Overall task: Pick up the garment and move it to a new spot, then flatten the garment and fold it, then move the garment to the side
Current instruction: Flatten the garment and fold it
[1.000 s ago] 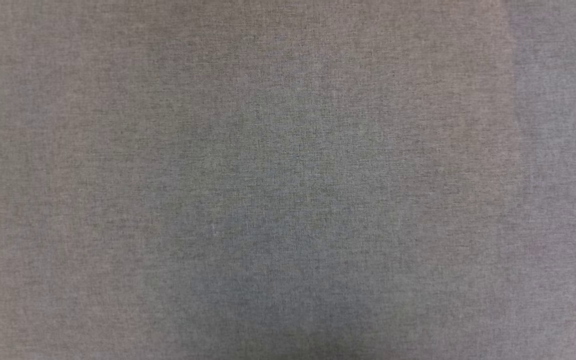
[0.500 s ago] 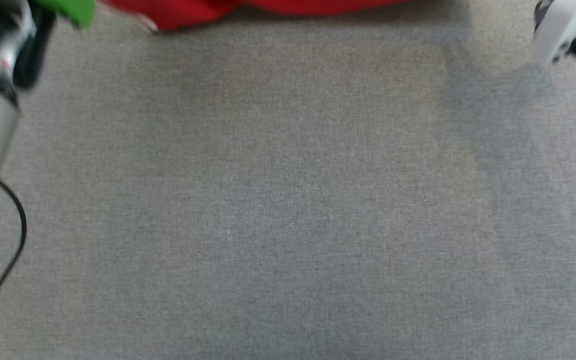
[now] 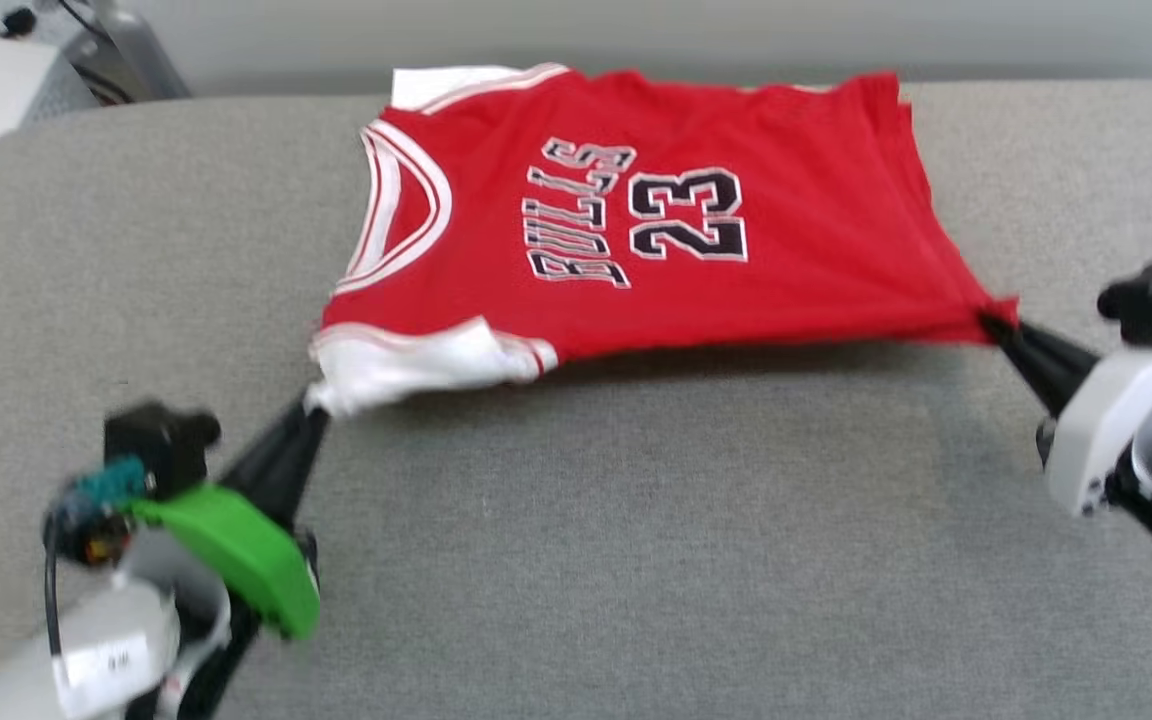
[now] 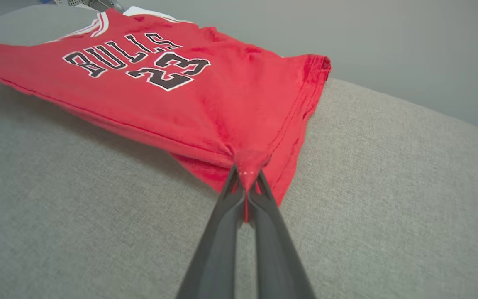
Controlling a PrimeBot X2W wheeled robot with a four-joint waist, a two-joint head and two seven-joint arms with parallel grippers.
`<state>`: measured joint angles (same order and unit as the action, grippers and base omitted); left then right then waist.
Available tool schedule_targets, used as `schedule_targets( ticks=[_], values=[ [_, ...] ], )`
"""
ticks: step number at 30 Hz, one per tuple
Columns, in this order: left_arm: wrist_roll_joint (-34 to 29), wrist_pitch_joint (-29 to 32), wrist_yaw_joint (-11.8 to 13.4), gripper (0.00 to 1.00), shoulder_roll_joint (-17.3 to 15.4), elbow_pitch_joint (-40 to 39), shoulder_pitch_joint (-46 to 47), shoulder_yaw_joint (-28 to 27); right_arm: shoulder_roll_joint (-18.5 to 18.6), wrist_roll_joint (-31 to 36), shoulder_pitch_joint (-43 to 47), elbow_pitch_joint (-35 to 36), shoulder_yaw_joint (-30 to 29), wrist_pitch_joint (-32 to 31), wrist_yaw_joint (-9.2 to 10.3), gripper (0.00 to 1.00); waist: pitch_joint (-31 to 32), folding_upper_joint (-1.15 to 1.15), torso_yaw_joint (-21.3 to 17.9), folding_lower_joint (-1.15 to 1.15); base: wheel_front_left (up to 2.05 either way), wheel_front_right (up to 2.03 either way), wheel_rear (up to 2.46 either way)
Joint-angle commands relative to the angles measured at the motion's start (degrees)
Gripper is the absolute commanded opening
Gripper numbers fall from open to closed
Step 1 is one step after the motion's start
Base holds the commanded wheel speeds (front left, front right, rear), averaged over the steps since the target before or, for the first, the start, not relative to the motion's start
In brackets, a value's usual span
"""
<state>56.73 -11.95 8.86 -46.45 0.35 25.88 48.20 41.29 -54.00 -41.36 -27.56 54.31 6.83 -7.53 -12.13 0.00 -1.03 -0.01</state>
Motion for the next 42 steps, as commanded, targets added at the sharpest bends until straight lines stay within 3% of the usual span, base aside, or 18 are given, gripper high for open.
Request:
schedule_targets(
  ticks=[1,12,22,33,42],
  values=[
    [2.2,-0.11,0.82,0.0,-0.67,-1.29,-3.45,0.05,0.78,-0.59,2.83,0.97,-0.06,0.05,0.04,0.0,4.38,0.0,0.91,0.01,0.0,0.0,0.0],
    [12.06,1.77,2.4,0.0,-1.97,-5.18,-21.8,5.02,3.7,-2.16,24.3,5.45,-5.47,-0.19,0.04,0.0,9.99,0.0,1.77,0.01,0.0,0.0,0.0],
    [16.15,1.0,2.96,0.0,-1.36,-5.39,-29.96,6.98,5.1,-3.1,41.22,12.63,-12.46,-6.44,0.04,0.0,12.05,0.0,2.33,0.01,0.0,0.0,0.0],
    [8.62,-1.8,2.19,0.0,-0.63,-3.28,-23.54,4.42,2.11,-0.15,45.47,19.36,-24.29,-11.4,0.04,0.0,9.7,0.0,1.95,0.01,0.0,0.0,0.0],
    [3.03,2.95,-1.7,0.0,1.12,-0.66,-9.46,3.93,-2.1,1.77,41.47,22.14,-32.15,-15.9,0.04,0.0,5.62,0.0,1.07,0.01,0.0,0.0,0.0]
  ],
)
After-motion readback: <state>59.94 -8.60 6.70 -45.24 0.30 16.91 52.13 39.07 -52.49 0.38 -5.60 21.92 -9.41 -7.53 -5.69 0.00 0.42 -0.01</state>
